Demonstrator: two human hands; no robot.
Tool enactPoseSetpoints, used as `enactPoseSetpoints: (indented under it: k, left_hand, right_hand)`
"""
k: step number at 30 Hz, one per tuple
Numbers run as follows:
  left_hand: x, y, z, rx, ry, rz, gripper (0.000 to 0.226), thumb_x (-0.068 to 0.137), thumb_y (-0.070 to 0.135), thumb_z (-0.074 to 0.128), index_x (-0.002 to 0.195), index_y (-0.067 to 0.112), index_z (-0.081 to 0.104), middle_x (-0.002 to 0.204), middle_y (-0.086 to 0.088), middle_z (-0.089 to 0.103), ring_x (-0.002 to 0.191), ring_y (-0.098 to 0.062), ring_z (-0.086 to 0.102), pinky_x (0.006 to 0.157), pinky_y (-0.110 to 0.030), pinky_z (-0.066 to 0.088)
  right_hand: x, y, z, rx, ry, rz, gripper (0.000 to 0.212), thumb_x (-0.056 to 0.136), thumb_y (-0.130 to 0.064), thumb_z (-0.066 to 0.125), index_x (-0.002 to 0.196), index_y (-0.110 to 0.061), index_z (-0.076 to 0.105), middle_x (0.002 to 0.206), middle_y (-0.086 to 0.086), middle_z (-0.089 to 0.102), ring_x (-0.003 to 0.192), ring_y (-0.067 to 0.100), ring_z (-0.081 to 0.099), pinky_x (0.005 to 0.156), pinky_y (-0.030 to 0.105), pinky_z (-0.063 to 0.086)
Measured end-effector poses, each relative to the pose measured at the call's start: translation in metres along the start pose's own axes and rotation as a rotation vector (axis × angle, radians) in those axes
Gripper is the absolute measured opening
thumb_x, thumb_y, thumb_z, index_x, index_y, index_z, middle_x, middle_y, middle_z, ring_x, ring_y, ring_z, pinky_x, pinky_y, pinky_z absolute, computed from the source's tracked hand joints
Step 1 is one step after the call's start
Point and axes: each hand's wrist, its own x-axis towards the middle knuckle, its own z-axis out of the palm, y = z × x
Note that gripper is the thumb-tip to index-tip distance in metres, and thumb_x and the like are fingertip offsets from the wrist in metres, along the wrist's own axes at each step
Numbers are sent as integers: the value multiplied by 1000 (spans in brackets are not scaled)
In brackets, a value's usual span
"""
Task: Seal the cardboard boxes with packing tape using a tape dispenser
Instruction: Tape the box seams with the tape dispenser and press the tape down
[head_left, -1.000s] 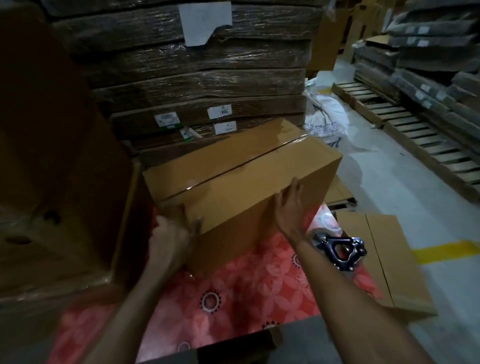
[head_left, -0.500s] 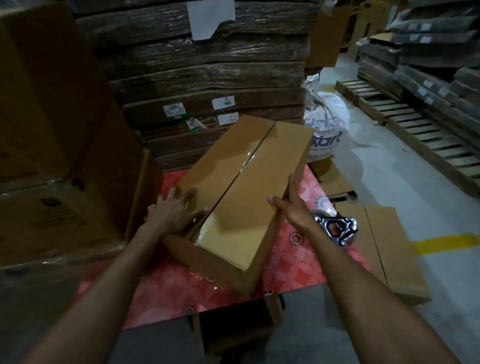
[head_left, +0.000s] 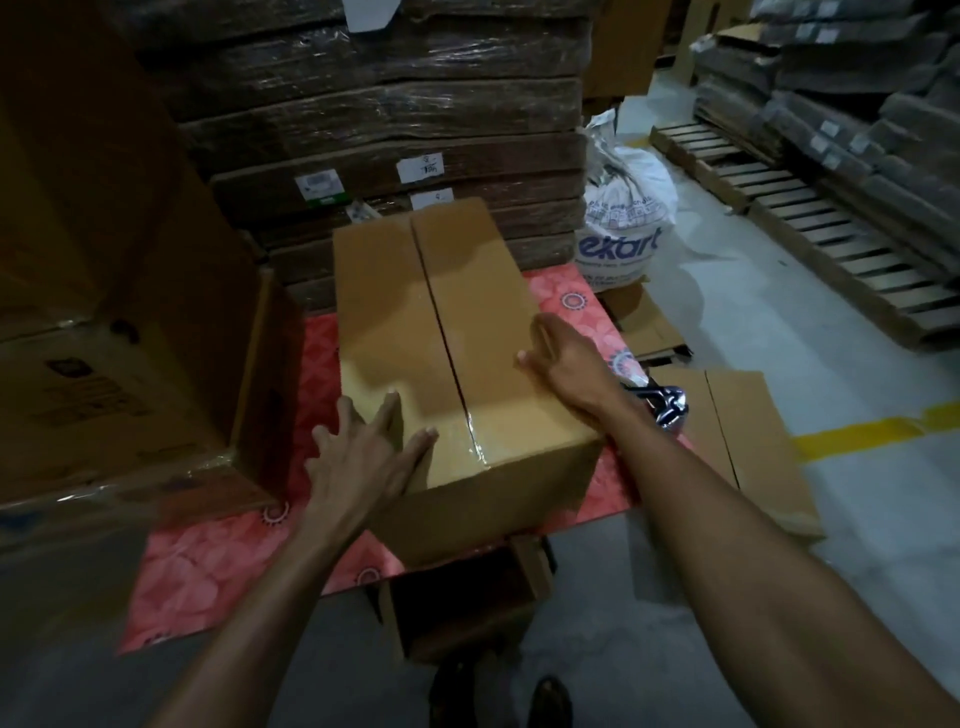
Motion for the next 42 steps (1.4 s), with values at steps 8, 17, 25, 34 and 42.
enactPoseSetpoints:
  k: [8, 17, 25, 34, 42]
  left_hand:
    - [8, 4, 25, -261, 62, 125, 89, 79, 88, 36, 153, 38, 29, 166, -2, 5, 152, -34, 3, 121, -58, 15]
    - [-5, 32, 33, -377, 86, 103, 84, 86, 74, 48, 157, 34, 26, 168, -2, -7, 151, -31, -22, 122, -51, 0]
    - [19, 23, 23, 24, 87, 410, 80, 89, 81, 20, 156, 37, 21, 165, 14, -20, 149, -10, -29, 119, -52, -18]
    - [66, 45, 17, 182, -46, 677, 71, 90, 82, 15, 153, 55, -2, 166, 14, -12, 153, -12, -14, 121, -51, -6]
    - [119, 22, -5, 278, -88, 880, 68, 91, 81, 14, 153, 56, -2, 166, 14, -10, 153, -12, -12, 122, -52, -6]
  right_hand:
    - [-53, 150, -25, -199, 329, 648, 48, 87, -42, 60, 125, -11, 56, 119, 22, 65, 109, 42, 61, 89, 40, 49]
    - [-52, 187, 8, -270, 66, 605, 15, 93, -23, 65, 92, -8, 65, 95, 16, 69, 92, 34, 68, 75, 39, 54]
    - [-28, 174, -27, -16, 240, 821, 48, 80, -61, 55, 86, -14, 67, 87, 9, 67, 78, 27, 63, 66, 32, 47]
    - [-24, 139, -92, 403, 375, 590, 10, 70, -22, 72, 70, -13, 70, 51, 2, 47, 49, 18, 37, 48, 29, 27]
    - [-41, 10, -106, 581, -85, 183, 16, 83, 8, 62, 94, -1, 56, 64, 12, 45, 47, 19, 42, 43, 29, 35]
